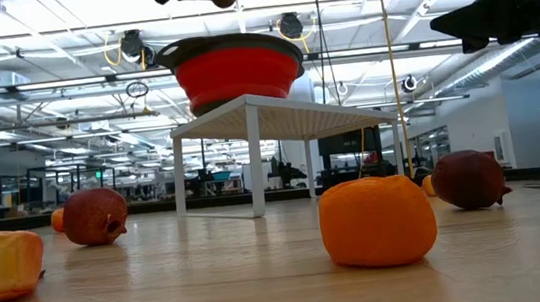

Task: Pick & Place Fruit
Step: Put the left kiwi into the red strainer bowl on the shelf

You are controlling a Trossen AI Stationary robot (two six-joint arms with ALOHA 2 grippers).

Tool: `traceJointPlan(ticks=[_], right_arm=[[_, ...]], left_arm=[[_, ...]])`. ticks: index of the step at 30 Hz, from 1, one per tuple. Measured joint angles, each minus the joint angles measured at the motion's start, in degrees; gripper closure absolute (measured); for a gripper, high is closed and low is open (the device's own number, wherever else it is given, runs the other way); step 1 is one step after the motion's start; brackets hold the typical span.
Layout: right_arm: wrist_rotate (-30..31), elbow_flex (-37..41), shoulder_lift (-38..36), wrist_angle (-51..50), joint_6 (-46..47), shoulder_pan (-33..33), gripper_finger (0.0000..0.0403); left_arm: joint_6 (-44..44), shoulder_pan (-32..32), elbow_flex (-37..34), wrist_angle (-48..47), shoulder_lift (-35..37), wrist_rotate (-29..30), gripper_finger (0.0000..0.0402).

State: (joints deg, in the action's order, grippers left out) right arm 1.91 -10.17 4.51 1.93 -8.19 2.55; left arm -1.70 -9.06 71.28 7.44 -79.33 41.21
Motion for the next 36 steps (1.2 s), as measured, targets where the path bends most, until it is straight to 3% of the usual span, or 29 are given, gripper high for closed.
traceJointPlan(ticks=[5,10,19,36], right_arm=[[0.46,0.00,0.00,-0.01,0.00,0.00,0.0403],[4.13,0.00,0.00,0.00,-0.02,0.00,0.0403],[4.15,0.00,0.00,0.00,0.00,0.00,0.0403],[4.06,0.00,-0.01,-0.03,0.00,0.00,0.0403]], left_arm=[[7.60,-3.66,7.15,-16.22,0.00,-6.61,0.0192],[13.86,-6.28,12.26,-25.63,0.00,-13.93,0.0192],[26.26,-7.11,13.08,-33.75,-0.59,-26.45,0.0193],[39.24,-6.12,13.06,-44.99,-7.51,-35.82,0.0193]])
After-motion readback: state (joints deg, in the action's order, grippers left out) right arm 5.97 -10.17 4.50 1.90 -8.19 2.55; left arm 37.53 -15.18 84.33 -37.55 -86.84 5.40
